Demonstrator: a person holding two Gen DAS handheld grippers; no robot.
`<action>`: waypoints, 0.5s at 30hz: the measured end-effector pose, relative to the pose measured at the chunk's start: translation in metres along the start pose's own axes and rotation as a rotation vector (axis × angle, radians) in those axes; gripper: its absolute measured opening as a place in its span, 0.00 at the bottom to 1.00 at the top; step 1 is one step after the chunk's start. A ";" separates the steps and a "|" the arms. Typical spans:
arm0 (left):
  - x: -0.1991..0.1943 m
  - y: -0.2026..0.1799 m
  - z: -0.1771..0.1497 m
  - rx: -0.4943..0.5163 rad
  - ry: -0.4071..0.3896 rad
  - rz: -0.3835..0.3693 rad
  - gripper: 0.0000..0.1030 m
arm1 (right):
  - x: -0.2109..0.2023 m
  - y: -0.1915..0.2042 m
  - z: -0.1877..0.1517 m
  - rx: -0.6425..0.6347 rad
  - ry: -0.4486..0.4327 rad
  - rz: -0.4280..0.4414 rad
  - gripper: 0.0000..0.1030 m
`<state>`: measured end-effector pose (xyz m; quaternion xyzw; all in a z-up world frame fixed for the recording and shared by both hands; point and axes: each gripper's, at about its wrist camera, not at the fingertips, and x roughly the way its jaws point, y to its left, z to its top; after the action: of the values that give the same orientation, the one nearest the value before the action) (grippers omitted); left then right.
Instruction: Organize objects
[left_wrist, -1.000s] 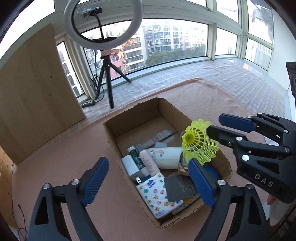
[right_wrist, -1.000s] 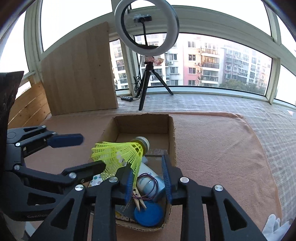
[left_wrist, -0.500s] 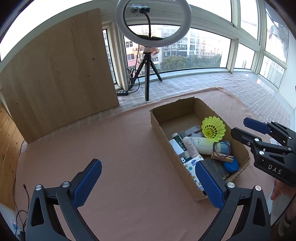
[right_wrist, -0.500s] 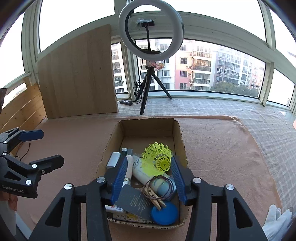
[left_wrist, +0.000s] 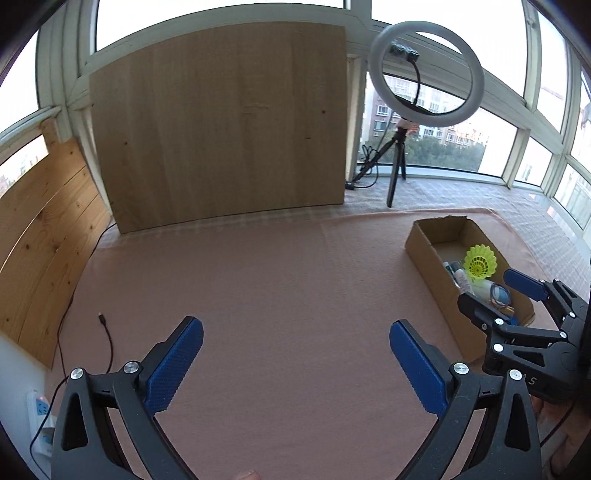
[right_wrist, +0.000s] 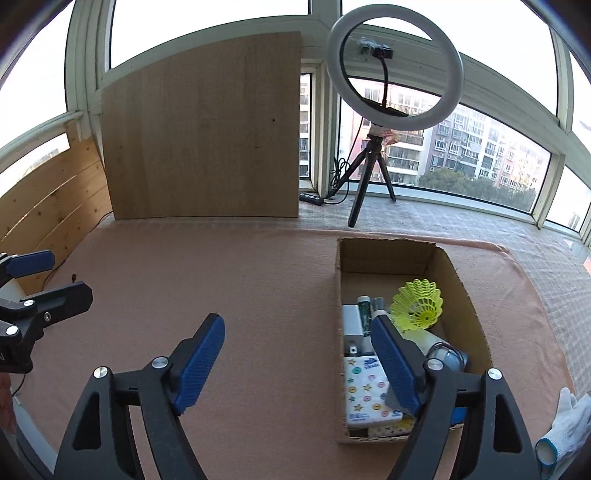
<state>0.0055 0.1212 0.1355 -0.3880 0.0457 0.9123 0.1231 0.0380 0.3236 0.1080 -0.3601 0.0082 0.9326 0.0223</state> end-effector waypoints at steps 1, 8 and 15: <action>-0.003 0.013 -0.003 -0.020 -0.004 0.009 1.00 | 0.003 0.011 0.002 0.002 0.017 -0.002 0.80; -0.020 0.082 -0.021 -0.104 -0.014 0.068 0.99 | 0.009 0.074 0.013 -0.026 0.074 0.060 0.80; -0.030 0.106 -0.030 -0.138 -0.018 0.094 0.99 | 0.008 0.106 0.016 -0.092 0.073 0.092 0.80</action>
<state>0.0190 0.0082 0.1346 -0.3848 -0.0002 0.9214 0.0537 0.0163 0.2185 0.1147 -0.3936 -0.0173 0.9183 -0.0375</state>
